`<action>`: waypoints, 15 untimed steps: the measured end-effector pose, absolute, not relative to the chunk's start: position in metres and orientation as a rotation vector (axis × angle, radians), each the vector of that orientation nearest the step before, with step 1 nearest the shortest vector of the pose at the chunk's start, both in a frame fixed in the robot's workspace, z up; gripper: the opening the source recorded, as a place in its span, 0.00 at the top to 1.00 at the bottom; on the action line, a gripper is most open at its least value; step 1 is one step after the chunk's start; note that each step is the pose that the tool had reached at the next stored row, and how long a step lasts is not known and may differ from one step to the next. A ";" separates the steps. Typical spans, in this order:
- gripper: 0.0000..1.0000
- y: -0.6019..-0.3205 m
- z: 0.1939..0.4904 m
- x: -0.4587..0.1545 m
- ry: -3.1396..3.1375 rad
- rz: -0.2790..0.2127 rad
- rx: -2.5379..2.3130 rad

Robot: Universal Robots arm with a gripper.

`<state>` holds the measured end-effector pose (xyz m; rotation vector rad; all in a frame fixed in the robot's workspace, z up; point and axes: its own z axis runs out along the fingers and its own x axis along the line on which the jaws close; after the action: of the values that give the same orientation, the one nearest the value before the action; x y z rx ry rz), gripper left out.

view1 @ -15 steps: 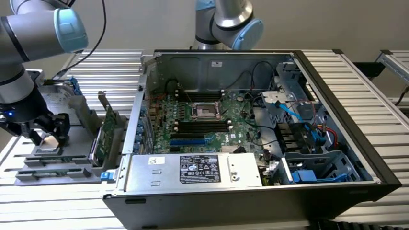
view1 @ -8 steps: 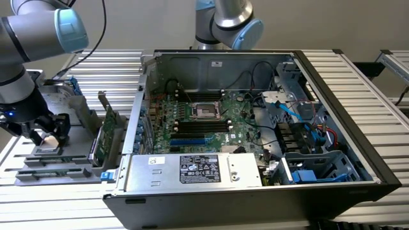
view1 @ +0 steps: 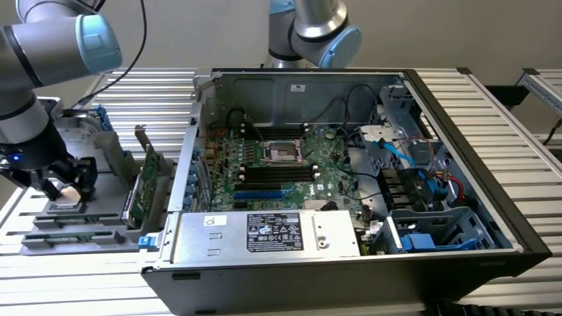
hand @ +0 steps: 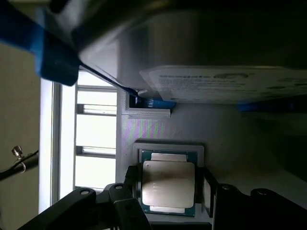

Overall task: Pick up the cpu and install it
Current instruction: 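Pick up the cpu and move it towards the insertion slot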

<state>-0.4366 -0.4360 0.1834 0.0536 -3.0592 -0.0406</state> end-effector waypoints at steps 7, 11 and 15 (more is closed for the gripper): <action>0.38 -0.436 0.182 -0.437 -3.060 -0.043 0.005; 0.38 -0.437 0.182 -0.437 -3.060 -0.043 0.005; 0.38 -0.439 0.182 -0.437 -3.060 -0.043 0.005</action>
<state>-0.4368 -0.4386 0.1821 0.0053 -3.0602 -0.0428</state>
